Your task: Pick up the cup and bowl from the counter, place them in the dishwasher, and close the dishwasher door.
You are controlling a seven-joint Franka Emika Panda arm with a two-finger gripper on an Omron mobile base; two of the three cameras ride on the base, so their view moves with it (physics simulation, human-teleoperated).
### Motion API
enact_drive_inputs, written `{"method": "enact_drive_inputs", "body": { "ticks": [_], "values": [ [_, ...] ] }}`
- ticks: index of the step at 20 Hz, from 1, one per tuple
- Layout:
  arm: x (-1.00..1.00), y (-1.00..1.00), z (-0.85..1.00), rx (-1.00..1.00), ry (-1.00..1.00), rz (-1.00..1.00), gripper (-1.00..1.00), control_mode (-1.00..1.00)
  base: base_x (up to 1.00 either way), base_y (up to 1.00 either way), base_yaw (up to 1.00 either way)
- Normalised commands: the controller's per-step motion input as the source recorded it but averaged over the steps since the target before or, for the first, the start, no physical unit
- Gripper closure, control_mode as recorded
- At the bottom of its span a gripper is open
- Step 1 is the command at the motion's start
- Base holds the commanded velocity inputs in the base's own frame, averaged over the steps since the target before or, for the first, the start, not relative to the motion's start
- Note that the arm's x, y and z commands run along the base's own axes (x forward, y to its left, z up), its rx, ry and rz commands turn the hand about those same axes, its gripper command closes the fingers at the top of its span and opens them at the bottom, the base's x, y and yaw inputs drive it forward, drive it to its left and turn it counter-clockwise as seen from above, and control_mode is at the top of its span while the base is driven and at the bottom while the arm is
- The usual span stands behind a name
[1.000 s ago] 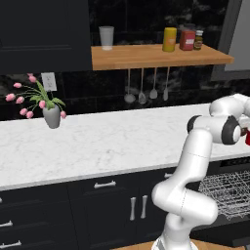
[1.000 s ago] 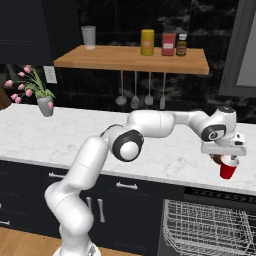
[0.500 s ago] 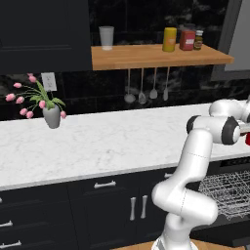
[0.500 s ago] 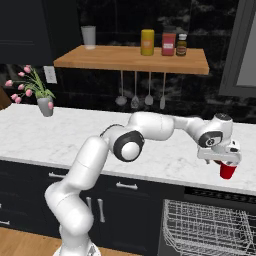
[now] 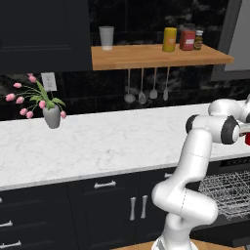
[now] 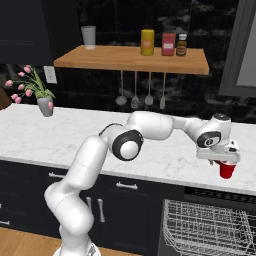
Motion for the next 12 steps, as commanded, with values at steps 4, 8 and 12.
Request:
{"method": "enact_drive_inputs", "body": {
  "ticks": [4,8,12],
  "values": [
    [-0.02,0.0,0.0,0.0,0.0,0.0,1.0,-1.0,0.0,0.0,0.0],
    [-0.38,0.05,0.0,0.0,-0.12,0.0,1.0,-1.0,0.0,0.0,0.0],
    [-0.92,0.23,0.0,0.0,-0.28,0.03,1.0,-1.0,0.0,0.0,0.0]
  ]
}}
